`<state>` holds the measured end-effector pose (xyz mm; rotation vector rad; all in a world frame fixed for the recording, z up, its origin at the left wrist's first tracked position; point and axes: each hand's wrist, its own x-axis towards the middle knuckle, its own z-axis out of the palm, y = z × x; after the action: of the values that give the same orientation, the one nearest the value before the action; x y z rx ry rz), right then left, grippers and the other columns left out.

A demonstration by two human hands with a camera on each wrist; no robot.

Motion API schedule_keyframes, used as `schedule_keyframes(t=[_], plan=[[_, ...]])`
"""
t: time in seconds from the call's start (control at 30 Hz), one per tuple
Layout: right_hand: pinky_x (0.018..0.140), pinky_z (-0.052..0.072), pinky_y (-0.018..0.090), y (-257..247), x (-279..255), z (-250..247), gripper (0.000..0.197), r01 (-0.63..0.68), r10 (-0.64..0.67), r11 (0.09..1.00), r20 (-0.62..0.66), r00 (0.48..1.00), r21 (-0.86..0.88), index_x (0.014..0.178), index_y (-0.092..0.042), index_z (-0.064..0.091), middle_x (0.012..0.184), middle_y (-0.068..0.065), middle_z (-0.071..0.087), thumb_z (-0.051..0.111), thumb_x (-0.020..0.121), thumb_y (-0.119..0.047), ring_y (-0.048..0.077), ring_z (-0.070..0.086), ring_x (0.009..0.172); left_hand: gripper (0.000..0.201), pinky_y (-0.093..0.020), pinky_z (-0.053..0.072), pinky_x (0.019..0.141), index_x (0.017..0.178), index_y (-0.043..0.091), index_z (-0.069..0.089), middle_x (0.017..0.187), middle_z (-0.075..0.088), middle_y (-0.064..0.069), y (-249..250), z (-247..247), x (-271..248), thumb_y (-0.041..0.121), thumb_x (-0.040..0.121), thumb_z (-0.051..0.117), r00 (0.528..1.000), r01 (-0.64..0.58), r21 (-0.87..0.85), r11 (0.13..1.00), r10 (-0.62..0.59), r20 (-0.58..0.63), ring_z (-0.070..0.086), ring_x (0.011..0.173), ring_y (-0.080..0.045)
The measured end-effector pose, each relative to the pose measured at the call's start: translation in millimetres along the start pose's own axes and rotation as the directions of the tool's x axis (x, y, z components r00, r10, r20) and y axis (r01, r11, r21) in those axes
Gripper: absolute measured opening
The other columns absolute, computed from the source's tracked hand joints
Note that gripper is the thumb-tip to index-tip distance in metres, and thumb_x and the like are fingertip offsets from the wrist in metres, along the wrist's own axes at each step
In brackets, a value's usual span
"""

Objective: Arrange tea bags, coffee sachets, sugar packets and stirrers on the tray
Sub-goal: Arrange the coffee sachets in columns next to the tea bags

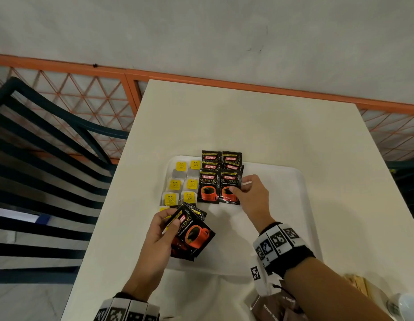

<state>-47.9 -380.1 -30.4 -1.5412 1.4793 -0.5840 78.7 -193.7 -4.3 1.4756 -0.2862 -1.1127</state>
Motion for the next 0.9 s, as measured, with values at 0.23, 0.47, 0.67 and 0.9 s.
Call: schedule_keyframes(t=[0.23,0.47,0.67,0.9], plan=[[0.062,0.038,0.010,-6,-12,1,0.027,0.122,-0.128,0.977,-0.023,0.992,-0.178,0.106,-0.012,0.051,0.096,0.003,0.052,0.062,0.087,-0.027,0.011,0.050,0.078,0.018,-0.030,0.056,0.063,0.111,0.022,0.054,0.113,0.064,-0.002,2,4,1,0.016,0.095,0.046,1.000,-0.010,0.005,1.000,0.010,0.011,0.068,0.092,-0.015],[0.059,0.042,0.017,-26,-66,-5,0.014,0.104,-0.101,0.994,0.502,0.859,0.023,0.081,-0.026,0.058,0.077,-0.003,0.061,0.065,0.082,-0.038,0.006,0.054,0.066,0.019,-0.024,0.056,0.059,0.104,0.023,0.053,0.112,0.061,-0.004,9,10,-2,0.009,0.094,0.047,0.998,-0.054,-0.064,0.996,0.055,0.007,0.069,0.083,-0.010],[0.052,0.045,0.015,-19,-89,0,0.007,0.019,-0.075,0.994,0.543,0.836,0.109,0.084,-0.020,0.060,0.076,-0.001,0.063,0.066,0.084,-0.017,-0.001,0.055,0.053,0.062,-0.035,0.054,0.077,0.134,0.028,0.040,0.112,0.064,-0.004,9,7,-4,0.022,0.077,0.064,1.000,-0.007,-0.131,0.991,0.005,-0.013,0.066,0.099,-0.022],[0.056,0.046,0.018,-15,-95,-4,0.001,-0.034,-0.046,0.991,0.566,0.823,0.130,0.088,-0.017,0.060,0.079,0.001,0.064,0.060,0.088,-0.017,0.007,0.054,0.060,0.041,-0.026,0.057,0.071,0.114,0.009,0.061,0.108,0.070,-0.014,10,-2,-11,0.025,0.076,0.058,0.967,0.132,-0.217,0.967,-0.078,0.242,0.068,0.098,-0.026]])
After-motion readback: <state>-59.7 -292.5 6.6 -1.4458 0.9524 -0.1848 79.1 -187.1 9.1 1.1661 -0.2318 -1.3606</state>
